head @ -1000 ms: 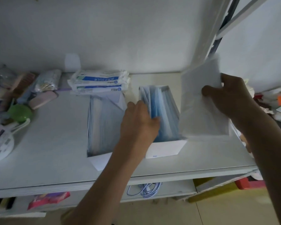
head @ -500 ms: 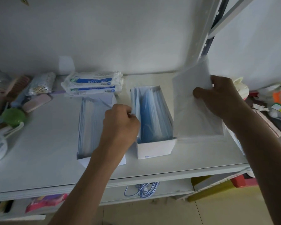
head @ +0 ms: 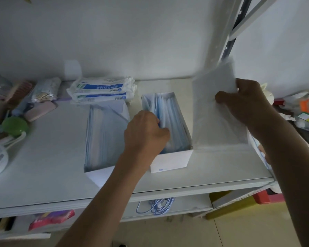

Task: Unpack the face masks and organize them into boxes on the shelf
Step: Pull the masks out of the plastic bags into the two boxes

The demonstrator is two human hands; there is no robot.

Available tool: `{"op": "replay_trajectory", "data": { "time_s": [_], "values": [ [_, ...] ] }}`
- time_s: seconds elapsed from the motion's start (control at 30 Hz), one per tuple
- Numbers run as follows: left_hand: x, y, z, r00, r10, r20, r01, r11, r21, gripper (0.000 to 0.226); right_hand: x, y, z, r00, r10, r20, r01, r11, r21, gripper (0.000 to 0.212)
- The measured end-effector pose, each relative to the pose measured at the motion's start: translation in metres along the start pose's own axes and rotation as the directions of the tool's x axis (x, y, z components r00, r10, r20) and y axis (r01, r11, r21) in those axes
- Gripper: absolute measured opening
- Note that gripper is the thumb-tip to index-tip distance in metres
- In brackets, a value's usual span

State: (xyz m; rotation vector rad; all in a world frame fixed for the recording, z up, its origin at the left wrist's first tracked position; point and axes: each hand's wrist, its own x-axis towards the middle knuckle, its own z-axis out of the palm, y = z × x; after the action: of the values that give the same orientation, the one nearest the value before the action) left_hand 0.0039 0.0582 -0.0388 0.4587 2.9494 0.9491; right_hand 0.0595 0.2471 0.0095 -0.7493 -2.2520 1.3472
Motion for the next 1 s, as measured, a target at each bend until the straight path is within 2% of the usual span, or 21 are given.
{"op": "replay_trajectory", "data": {
  "time_s": [0.17,0.37,0.53,0.63,0.77,1.0],
  "values": [
    [0.004,-0.007,-0.011,0.999,-0.009,0.04,0.011,0.998,-0.056,0.01,0.001,0.0,-0.006,1.0,0.007,-0.022,-0.007,1.0,0.006,0.012],
    [0.014,-0.022,-0.023,0.993,-0.085,0.083,0.104,0.962,-0.252,0.025,-0.001,0.005,-0.004,1.0,0.001,-0.002,-0.001,1.0,0.005,0.016],
    [0.018,-0.03,-0.023,0.976,-0.145,0.164,0.205,0.867,-0.455,0.026,-0.002,0.008,0.0,1.0,-0.003,0.019,0.003,1.0,0.004,0.018],
    [0.019,-0.029,-0.018,0.98,-0.138,0.143,0.19,0.868,-0.458,0.019,-0.002,0.009,0.003,1.0,-0.004,0.028,0.004,1.0,-0.001,0.026],
    [0.018,-0.023,-0.013,0.986,-0.134,0.099,0.163,0.899,-0.406,0.022,-0.003,0.008,0.007,0.998,-0.014,0.054,0.015,1.0,-0.024,0.024],
    [0.022,-0.021,-0.014,0.969,-0.188,0.159,0.243,0.835,-0.493,0.026,-0.005,0.006,0.008,0.998,-0.021,0.056,0.022,1.0,-0.021,0.024]
  ]
}}
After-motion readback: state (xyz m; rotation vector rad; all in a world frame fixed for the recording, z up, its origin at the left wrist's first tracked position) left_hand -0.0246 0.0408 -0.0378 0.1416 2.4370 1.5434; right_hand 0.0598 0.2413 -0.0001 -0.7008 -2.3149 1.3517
